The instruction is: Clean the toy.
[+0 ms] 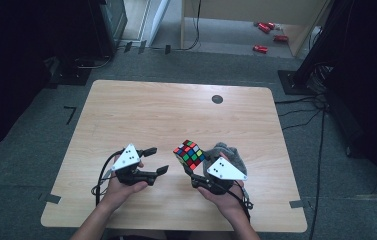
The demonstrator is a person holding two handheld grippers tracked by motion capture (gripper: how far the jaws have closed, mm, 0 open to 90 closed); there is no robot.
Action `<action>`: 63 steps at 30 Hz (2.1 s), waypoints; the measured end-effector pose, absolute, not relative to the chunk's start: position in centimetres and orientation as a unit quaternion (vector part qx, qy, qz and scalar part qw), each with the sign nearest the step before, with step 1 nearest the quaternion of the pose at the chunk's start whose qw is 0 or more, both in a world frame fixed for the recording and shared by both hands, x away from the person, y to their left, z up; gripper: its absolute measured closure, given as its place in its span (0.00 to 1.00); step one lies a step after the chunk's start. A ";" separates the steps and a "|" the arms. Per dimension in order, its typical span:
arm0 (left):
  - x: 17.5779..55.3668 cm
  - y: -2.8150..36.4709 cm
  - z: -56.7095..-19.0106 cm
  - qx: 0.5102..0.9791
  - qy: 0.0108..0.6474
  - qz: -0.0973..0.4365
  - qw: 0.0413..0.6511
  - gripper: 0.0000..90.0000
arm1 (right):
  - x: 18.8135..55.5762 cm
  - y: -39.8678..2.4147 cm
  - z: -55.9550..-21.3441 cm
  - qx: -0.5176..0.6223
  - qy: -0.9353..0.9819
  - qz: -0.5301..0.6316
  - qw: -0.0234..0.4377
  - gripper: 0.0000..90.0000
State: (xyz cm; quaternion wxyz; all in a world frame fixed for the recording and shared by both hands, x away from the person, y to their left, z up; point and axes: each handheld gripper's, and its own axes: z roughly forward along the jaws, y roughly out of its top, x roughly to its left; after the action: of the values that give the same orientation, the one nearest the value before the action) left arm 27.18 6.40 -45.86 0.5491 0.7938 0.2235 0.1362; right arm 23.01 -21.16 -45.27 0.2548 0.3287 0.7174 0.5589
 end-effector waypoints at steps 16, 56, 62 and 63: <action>24.7 4.0 -46.1 0.814 0.132 0.240 0.512 0.21 | 22.5 -19.4 -44.5 0.367 0.730 0.557 0.149 0.38; 25.4 4.9 -46.8 0.806 0.154 0.280 0.498 0.38 | 24.3 -23.8 -44.1 0.443 0.686 0.563 0.127 0.23; 25.6 5.1 -46.7 0.804 0.161 0.273 0.503 0.38 | 25.1 -24.8 -45.9 0.466 0.704 0.492 0.212 0.25; 25.6 5.2 -46.7 0.803 0.162 0.272 0.504 0.38 | 25.3 -25.0 -46.2 0.470 0.707 0.481 0.220 0.26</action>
State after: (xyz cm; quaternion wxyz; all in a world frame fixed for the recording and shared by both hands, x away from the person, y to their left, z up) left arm 25.57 5.16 -46.69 0.5040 0.8035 0.1620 0.2722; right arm 25.29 -24.96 -46.25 0.2205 0.4701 0.7067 0.4806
